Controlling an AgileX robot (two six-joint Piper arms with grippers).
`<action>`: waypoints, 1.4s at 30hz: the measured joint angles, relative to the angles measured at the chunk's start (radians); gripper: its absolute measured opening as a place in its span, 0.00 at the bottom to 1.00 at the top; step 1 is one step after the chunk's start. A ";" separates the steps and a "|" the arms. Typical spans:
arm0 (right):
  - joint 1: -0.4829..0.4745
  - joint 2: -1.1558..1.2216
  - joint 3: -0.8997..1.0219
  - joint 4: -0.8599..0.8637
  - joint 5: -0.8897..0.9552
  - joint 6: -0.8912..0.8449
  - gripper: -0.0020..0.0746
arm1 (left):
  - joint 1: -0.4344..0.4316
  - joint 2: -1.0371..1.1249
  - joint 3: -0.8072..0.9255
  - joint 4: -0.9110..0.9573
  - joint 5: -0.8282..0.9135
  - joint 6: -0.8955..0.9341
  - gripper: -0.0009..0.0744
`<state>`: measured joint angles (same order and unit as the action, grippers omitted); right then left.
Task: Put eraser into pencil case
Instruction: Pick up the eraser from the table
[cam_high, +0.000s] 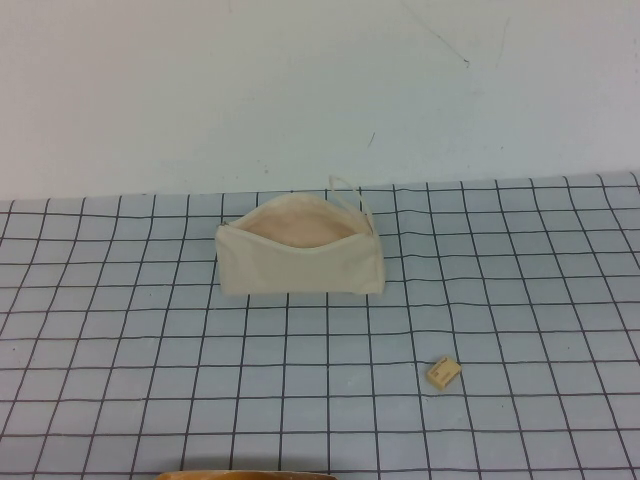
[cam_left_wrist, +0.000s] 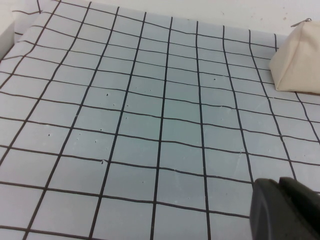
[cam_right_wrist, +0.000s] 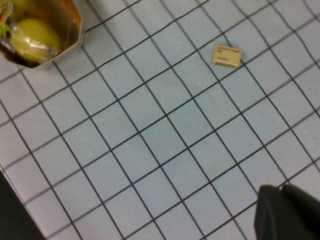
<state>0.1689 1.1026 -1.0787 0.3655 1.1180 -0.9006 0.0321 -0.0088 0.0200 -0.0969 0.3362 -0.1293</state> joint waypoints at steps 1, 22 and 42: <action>0.027 0.030 -0.021 -0.018 0.004 0.008 0.02 | 0.000 0.000 0.000 0.000 0.000 0.000 0.01; 0.348 0.833 -0.599 -0.299 0.049 0.293 0.61 | 0.000 0.000 0.000 0.000 0.000 0.000 0.01; 0.348 1.116 -0.638 -0.305 -0.030 0.460 0.74 | 0.000 0.000 0.000 0.000 0.000 0.000 0.01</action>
<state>0.5165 2.2186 -1.7165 0.0606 1.0883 -0.4410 0.0321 -0.0088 0.0200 -0.0969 0.3362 -0.1293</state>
